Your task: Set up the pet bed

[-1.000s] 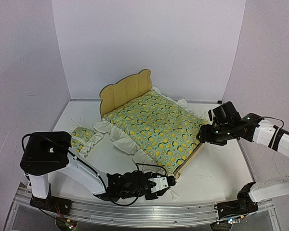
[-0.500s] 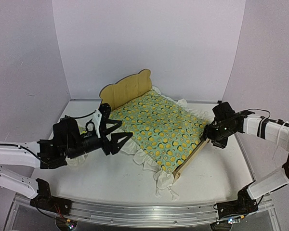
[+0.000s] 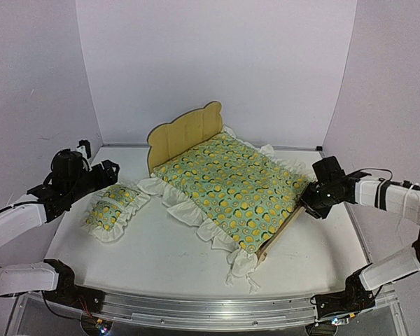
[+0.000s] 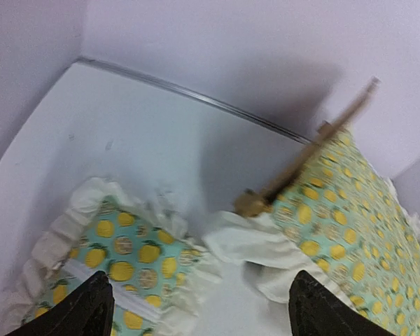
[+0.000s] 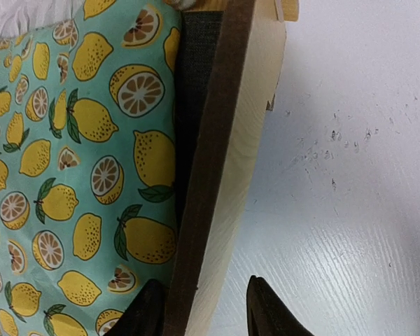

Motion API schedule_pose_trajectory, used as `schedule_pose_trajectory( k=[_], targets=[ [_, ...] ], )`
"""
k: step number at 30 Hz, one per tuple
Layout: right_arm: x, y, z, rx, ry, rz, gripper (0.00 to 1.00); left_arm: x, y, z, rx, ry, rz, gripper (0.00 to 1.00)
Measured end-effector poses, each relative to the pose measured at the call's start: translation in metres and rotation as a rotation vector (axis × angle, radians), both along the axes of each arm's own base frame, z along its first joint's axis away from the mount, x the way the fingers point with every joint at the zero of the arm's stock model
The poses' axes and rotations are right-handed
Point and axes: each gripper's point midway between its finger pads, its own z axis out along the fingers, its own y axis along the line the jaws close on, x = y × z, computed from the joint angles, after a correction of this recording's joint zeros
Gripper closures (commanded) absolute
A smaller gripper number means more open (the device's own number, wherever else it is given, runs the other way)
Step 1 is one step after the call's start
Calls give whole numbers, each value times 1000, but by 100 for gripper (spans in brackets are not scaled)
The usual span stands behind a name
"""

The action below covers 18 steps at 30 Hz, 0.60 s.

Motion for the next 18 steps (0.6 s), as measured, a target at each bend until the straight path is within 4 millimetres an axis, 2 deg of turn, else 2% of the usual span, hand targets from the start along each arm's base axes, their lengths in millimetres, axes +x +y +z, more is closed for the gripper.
schedule_pose_trajectory(
  k=[1,3,5,9,13,16,18],
  targets=[
    [-2,-4,0,14,-14,-24,62,5,21,-6,-7,25,70,11],
    [-11,-19,0,29,-32,-81,61,11,49,-21,-17,76,164,9],
    [-25,-38,0,23,-43,-146,57,16,65,-41,-10,140,213,8],
    [-66,-79,-1,-59,-31,-272,40,23,65,-96,32,317,200,6],
    [-92,-100,6,-128,-29,-320,20,21,58,-149,86,481,153,5],
    [-100,-109,15,-187,-39,-308,11,18,62,-164,134,523,157,5],
    [-97,-111,31,-226,-58,-264,7,18,64,-165,160,527,160,7]
  ],
)
